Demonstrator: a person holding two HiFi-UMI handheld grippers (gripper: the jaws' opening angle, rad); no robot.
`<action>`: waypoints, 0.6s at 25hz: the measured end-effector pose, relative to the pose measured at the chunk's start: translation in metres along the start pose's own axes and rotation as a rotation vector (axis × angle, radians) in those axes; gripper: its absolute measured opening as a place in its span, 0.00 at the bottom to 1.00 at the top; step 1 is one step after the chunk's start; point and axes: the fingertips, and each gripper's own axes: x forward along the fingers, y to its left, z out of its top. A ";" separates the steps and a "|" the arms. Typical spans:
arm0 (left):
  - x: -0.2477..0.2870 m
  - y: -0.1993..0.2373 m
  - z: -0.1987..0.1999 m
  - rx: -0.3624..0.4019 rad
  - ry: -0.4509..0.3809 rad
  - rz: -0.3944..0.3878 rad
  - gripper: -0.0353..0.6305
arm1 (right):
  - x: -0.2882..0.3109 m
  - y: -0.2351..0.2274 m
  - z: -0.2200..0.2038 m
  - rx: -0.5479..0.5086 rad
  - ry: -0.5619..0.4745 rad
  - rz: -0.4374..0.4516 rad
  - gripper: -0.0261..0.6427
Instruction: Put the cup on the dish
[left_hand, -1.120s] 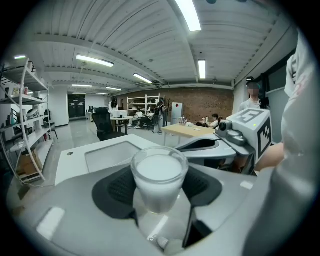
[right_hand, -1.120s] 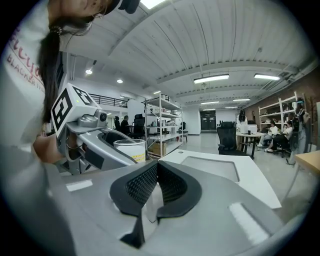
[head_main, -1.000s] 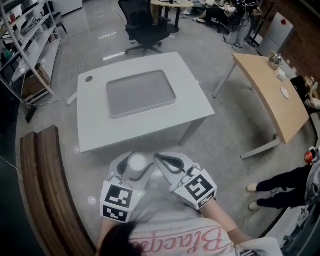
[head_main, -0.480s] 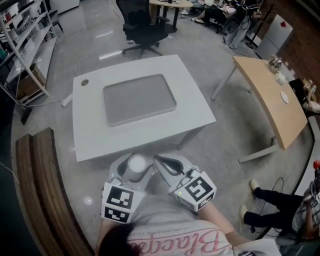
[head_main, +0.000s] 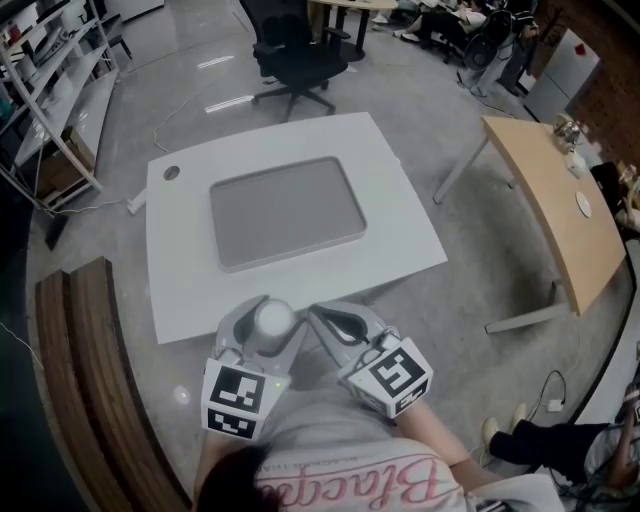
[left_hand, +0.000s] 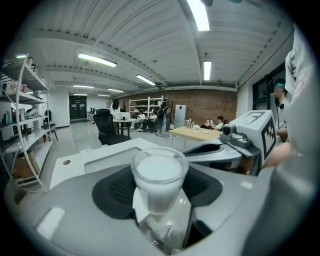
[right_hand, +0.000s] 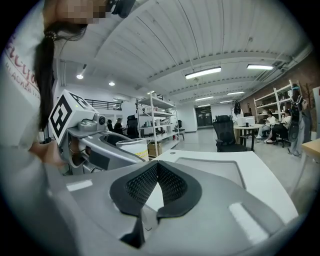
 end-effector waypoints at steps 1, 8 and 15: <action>0.006 0.004 0.002 -0.002 -0.002 0.004 0.44 | 0.003 -0.006 0.001 0.002 0.001 -0.001 0.04; 0.049 0.037 0.012 0.008 -0.009 0.031 0.44 | 0.027 -0.041 0.006 0.017 0.018 0.001 0.04; 0.089 0.068 0.022 -0.022 -0.032 0.061 0.44 | 0.052 -0.074 0.013 0.019 0.046 0.020 0.04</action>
